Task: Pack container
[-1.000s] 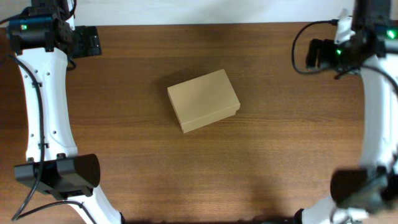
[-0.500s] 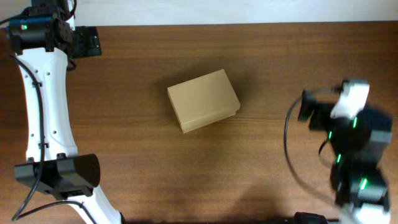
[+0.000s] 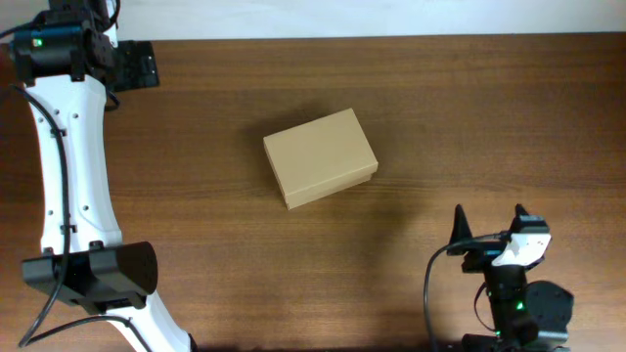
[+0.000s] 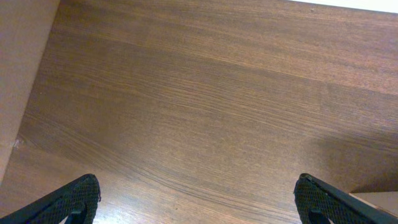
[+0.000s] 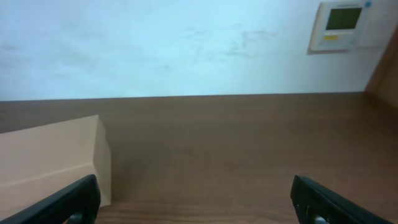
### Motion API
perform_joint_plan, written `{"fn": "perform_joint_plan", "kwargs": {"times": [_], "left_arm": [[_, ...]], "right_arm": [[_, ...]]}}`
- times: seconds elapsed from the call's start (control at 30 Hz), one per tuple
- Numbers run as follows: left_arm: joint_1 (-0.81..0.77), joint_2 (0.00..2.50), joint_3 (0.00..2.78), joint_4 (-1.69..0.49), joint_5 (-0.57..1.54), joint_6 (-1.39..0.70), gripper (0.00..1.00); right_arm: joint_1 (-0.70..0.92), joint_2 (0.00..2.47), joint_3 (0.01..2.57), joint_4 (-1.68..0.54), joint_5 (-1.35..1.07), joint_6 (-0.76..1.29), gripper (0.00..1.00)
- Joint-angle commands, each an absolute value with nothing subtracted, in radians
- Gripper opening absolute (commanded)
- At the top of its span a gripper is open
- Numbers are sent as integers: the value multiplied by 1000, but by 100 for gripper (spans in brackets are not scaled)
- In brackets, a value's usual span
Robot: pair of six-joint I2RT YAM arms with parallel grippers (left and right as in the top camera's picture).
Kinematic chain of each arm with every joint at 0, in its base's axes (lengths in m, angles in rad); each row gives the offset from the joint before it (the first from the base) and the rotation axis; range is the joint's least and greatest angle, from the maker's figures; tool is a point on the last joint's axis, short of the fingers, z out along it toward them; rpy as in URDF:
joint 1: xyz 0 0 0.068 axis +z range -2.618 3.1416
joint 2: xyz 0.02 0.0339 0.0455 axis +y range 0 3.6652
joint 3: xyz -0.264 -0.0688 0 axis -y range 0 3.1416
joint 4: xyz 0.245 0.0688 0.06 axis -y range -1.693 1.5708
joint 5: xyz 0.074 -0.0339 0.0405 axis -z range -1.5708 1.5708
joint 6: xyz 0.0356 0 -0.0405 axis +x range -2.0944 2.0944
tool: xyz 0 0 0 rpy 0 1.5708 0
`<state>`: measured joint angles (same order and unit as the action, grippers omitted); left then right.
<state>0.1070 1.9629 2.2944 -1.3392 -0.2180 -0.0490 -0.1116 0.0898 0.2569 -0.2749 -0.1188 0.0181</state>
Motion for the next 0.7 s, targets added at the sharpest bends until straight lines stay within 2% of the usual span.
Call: {"fn": "perform_joint_plan", "kwargs": {"times": [0.0, 0.67], "left_arm": [[110, 1969, 2292, -1340, -225, -52, 100], [110, 1969, 2292, -1340, -225, -52, 100]], "right_arm": [[-88, 22, 212, -268, -128, 20, 99], [-79, 2, 83, -269, -147, 20, 99]]}}
